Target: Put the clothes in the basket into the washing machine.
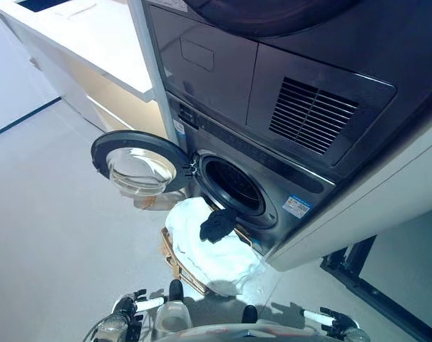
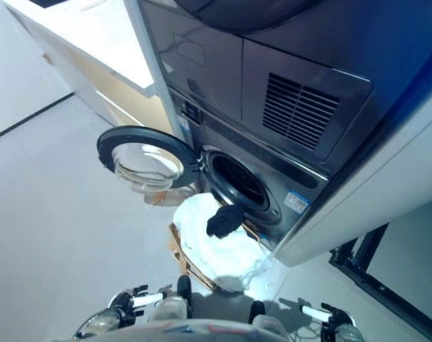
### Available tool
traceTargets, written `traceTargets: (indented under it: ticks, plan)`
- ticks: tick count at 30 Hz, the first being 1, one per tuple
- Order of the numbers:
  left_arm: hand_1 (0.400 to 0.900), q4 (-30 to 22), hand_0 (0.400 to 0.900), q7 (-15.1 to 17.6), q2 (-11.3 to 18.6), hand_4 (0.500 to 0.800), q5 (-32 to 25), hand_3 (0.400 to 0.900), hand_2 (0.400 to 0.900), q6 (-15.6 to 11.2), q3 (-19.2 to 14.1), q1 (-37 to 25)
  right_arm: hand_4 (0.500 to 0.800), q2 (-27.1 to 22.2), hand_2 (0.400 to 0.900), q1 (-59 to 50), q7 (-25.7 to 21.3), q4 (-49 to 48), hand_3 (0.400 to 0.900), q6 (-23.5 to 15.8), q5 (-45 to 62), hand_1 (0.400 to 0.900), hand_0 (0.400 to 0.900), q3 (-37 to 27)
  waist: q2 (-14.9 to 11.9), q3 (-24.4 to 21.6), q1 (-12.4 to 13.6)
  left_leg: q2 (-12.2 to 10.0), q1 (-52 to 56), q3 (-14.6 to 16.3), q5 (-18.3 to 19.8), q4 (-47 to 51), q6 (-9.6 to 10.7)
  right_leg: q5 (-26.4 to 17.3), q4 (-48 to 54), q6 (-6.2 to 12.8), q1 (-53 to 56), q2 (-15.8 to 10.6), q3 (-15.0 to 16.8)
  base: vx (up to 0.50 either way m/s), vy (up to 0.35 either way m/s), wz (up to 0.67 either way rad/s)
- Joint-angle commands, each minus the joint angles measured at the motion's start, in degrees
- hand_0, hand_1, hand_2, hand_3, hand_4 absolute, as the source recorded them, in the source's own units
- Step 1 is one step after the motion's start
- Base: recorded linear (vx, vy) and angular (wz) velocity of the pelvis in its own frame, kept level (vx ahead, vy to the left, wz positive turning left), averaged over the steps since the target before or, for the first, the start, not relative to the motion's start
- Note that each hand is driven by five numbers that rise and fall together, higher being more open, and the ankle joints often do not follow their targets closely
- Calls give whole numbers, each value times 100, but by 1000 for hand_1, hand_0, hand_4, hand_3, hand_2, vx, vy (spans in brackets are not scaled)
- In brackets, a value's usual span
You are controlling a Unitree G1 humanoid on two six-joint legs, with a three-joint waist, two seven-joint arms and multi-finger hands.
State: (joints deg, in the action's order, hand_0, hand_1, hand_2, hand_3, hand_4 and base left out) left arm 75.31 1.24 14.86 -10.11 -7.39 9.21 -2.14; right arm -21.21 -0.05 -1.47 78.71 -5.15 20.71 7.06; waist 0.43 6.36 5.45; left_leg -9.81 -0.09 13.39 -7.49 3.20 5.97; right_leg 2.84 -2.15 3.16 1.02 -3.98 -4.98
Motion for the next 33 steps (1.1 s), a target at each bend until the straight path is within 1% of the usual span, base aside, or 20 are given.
traceTargets:
  ticks: [1, 4, 8, 10, 13, 14, 15, 16, 17, 18, 19, 21, 22, 23, 26, 28, 29, 30, 31, 33]
  plan:
    - [900, -2, 900, 133, 426, 800, -54, 900, 900, -187, -108, -235, 800, -91, 900, 54, -54, 32, 900, -99, 16, 900, 900, -69, -366, -192, 25, 280, -216, 53, 387, -224, -31, 193, -428, 527, 235, -362, 201, 91, 188, -22]
    - [900, -60, 900, 133, 470, 800, -80, 900, 900, -188, -91, -301, 800, -50, 900, -8, -27, 30, 900, -73, -23, 900, 900, -23, -429, -177, 70, 427, -172, 62, 563, -326, -164, 112, -541, 647, 183, -525, 356, 55, 166, -18]
    - [900, -75, 900, 138, 580, 800, -59, 900, 900, -197, -134, -347, 800, -14, 900, -82, 0, 24, 900, -53, -33, 900, 900, -36, -476, -184, 123, 595, -99, 91, 735, -331, -302, -43, -688, 830, 5, -664, 541, 23, 161, -14]
    - [900, -91, 900, 135, 651, 800, -33, 900, 900, -189, -131, -377, 800, -15, 900, -112, 4, 9, 900, -47, -13, 900, 900, -38, -480, -173, 130, 658, -76, 87, 818, -359, -366, -108, -883, 875, -104, -722, 646, 18, 172, -4]
    - [900, -198, 900, 140, 779, 800, 0, 900, 900, -182, -93, -509, 800, -60, 900, -167, 24, -28, 900, -44, 7, 900, 900, -45, -395, -57, 112, 705, -45, 45, 924, -445, -486, -266, -1818, 881, -532, -653, 825, -30, 178, -2]
    - [900, -268, 900, 158, 813, 800, -35, 900, 900, -188, -73, -570, 800, -87, 900, -226, 11, -53, 900, -42, 5, 900, 900, -18, -336, 62, 77, 711, -6, 30, 953, -471, -538, -451, -2206, 898, -745, -632, 848, -78, 171, 0]
    - [900, -300, 900, 174, 847, 800, -36, 900, 900, -183, -41, -639, 800, -109, 900, -264, 5, -76, 900, -52, -12, 900, 900, 19, -284, 136, 46, 713, 24, 12, 966, -473, -569, -480, -2432, 901, -835, -590, 826, -58, 179, 7]
    - [900, -323, 900, 189, 862, 800, -44, 900, 900, -188, -34, -678, 800, -116, 900, -279, -16, -125, 900, -56, -20, 900, 900, 24, -222, 198, -1, 744, 106, -23, 993, -445, -582, -471, -2554, 873, -1000, -560, 823, 30, 129, 14]
    - [900, -336, 900, 195, 888, 800, -58, 900, 900, -190, -29, -716, 800, -134, 900, -286, -20, -133, 900, -54, -16, 900, 900, 30, -211, 204, -43, 806, 201, -33, 1018, -392, -574, -437, -2392, 842, -1110, -567, 806, 113, 73, 18]
    - [900, -340, 900, 203, 907, 800, -71, 900, 900, -201, -7, -762, 800, -153, 900, -274, -18, -137, 900, -50, -14, 900, 900, 31, -215, 213, -91, 888, 312, -66, 1049, -320, -548, -418, -2034, 826, -1085, -632, 757, 180, -6, 16]
    - [900, -328, 900, 220, 909, 800, -90, 900, 900, -224, -1, -809, 800, -185, 900, -288, -28, -148, 900, -47, -41, 900, 900, 31, -219, 233, -127, 939, 411, -89, 1100, -269, -493, -534, -1527, 857, -1129, -802, 744, 200, -66, 20]
    - [900, -342, 900, 266, 897, 800, -152, 900, 900, -249, 51, -936, 800, -222, 900, -328, -61, -169, 900, -49, -42, 900, 900, -6, -197, 330, -244, 910, 556, -165, 1220, -304, -334, -864, -746, 953, -1388, -1195, 731, 242, -142, 30]
    - [900, -351, 900, 303, 898, 800, -205, 900, 900, -273, 62, -1016, 800, -240, 900, -328, -72, -204, 900, -35, -67, 900, 900, -19, -210, 392, -318, 888, 663, -213, 1330, -391, -231, -1095, -342, 1016, -1515, -1433, 627, 258, -163, 35]
    - [900, -352, 900, 305, 894, 800, -219, 900, 900, -274, 55, -1030, 800, -264, 900, -304, -79, -219, 900, -30, -94, 900, 900, -34, -229, 396, -376, 890, 739, -239, 1397, -422, -193, -1206, -224, 1064, -1539, -1528, 598, 226, -142, 34]
    - [900, -344, 900, 329, 900, 800, -241, 900, 900, -298, 41, -1076, 800, -264, 900, -153, -68, -254, 900, -14, -106, 900, 900, -71, -344, 276, -494, 998, 888, -281, 1536, -399, -124, -1356, -173, 1135, -1355, -1472, 796, 205, -126, 21]
    - [900, -359, 900, 343, 803, 800, -266, 900, 900, -302, 21, -1055, 800, -299, 900, -99, -53, -190, 900, -11, -137, 900, 900, -118, -274, 118, -502, 878, 1052, -274, 1489, -216, -1, -1342, -162, 1115, -1282, -1367, 720, 206, -109, 3]
    - [900, -361, 900, 345, 797, 800, -265, 900, 900, -301, 21, -1050, 800, -304, 900, -94, -52, -190, 900, -11, -137, 900, 900, -118, -260, 115, -505, 868, 1064, -278, 1483, -198, 4, -1338, -161, 1112, -1274, -1358, 710, 141, -86, 14]
    - [900, -371, 900, 352, 753, 800, -283, 900, 900, -311, 37, -1043, 800, -323, 900, -68, -65, -200, 900, -23, -144, 900, 900, -130, -207, 80, -523, 769, 1089, -288, 1408, -115, 63, -1281, -205, 1079, -1251, -1283, 655, 124, -160, 28]
    - [900, -408, 900, 366, 717, 800, -295, 900, 900, -319, 111, -1084, 800, -381, 900, -43, -83, -200, 900, -46, -122, 900, 900, -144, -117, 61, -588, 567, 1071, -274, 1243, -12, 168, -1135, -303, 1005, -1238, -1114, 549, 123, -215, 37]
    - [900, -446, 900, 390, 719, 800, -349, 900, 900, -329, 206, -1229, 800, -441, 900, -64, -115, -231, 900, -95, -42, 900, 900, -131, -25, 75, -691, 353, 1013, -291, 1063, 114, 282, -934, -416, 902, -1298, -916, 475, 56, -160, 29]
